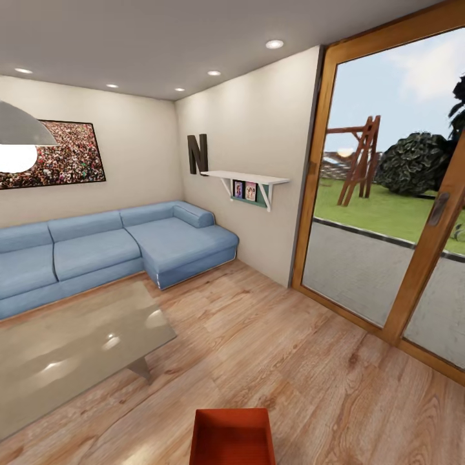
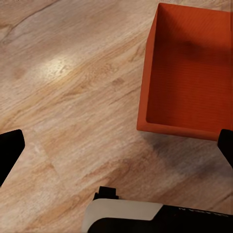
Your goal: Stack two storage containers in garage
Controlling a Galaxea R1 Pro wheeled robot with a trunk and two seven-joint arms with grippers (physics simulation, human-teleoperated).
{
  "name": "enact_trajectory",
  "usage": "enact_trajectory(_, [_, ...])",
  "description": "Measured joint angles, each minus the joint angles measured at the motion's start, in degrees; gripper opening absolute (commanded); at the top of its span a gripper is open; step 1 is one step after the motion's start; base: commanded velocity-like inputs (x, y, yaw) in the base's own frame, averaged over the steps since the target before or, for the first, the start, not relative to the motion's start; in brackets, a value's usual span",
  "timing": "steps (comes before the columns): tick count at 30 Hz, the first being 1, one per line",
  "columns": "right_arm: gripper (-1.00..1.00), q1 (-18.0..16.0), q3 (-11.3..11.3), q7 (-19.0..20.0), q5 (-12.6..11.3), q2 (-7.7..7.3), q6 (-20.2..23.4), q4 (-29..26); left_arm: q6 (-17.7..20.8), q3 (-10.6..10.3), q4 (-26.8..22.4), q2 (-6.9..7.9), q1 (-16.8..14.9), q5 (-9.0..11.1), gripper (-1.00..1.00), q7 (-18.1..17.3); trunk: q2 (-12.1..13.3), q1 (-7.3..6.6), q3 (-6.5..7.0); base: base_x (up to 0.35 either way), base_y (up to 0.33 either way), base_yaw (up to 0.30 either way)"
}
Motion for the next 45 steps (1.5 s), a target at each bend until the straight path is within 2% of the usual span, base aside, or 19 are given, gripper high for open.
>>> enact_trajectory(6, [1.0, 0.0, 0.09, -0.03, 0.12, 0.04, 0.07, 0.03, 0.01, 0.05, -0.01, -0.25, 0.0, 0.07, 1.0, 0.05, 0.0, 0.0, 0.0, 0.0, 0.0, 0.0])
enact_trajectory(11, [1.0, 0.02, 0.13, -0.06, 0.13, 0.06, 0.01, 0.07, 0.02, 0.08, -0.01, -0.28, 0.01, 0.14, 1.0, 0.23, -1.95, 1.09, -0.84, 0.0, 0.0, 0.0])
enact_trajectory(24, [1.0, 0.02, 0.15, -0.22, 0.11, 0.0, -0.31, 0.01, 0.0, 0.08, -0.01, -0.25, 0.02, 0.17, 1.0, 0.46, -1.97, 1.09, -0.85, 0.0, 0.0, 0.0])
enact_trajectory(32, [1.0, 0.03, 0.04, -0.57, 0.11, 0.0, -0.36, 0.0, 1.22, 0.08, -1.39, -0.27, -0.16, 0.15, 1.0, 0.36, -5.12, 2.84, -2.23, 0.0, 0.0, 0.0])
enact_trajectory(33, [1.0, 0.03, 0.01, -0.56, 0.12, 0.01, -0.36, 0.0, 2.88, 0.08, -2.52, -0.29, -0.23, 0.12, 1.0, 0.37, -5.53, 3.06, -2.41, 0.0, 0.0, 0.0])
enact_trajectory(35, [1.0, 0.03, -0.04, -0.48, 0.12, 0.0, -0.32, -0.02, 9.08, 0.08, -6.22, -0.5, -0.28, 0.07, 1.0, 0.42, -6.33, 3.51, -2.77, 0.0, 0.0, 0.0])
enact_trajectory(37, [1.0, 0.03, -0.02, -0.28, 0.13, 0.02, -0.25, -0.08, 16.1, 0.07, -11.55, -0.8, -0.29, 0.01, 1.0, 0.53, -7.14, 3.95, -3.12, 0.0, 0.0, 0.0])
enact_trajectory(39, [1.0, -0.12, -0.01, -0.22, 0.13, -0.05, -0.19, -0.63, 21.43, 0.22, -17.36, -1.0, -0.31, -0.3, 1.0, 0.58, -7.95, 4.39, -3.48, 0.0, 0.0, 0.0])
enact_trajectory(42, [1.0, -0.31, 0.0, -0.35, 0.12, -0.07, 0.04, -3.3, 25.88, 0.21, -23.94, -1.29, -0.37, -0.4, 1.0, 1.48, -9.16, 5.05, -4.02, 0.0, 0.0, 0.0])
enact_trajectory(45, [1.0, -0.68, -0.04, -0.47, 0.02, -0.22, 2.65, -8.41, 29.72, 0.03, -29.93, -1.99, -0.58, -0.41, 1.0, 4.01, -10.36, 5.71, -4.56, 0.0, 0.0, 0.0])
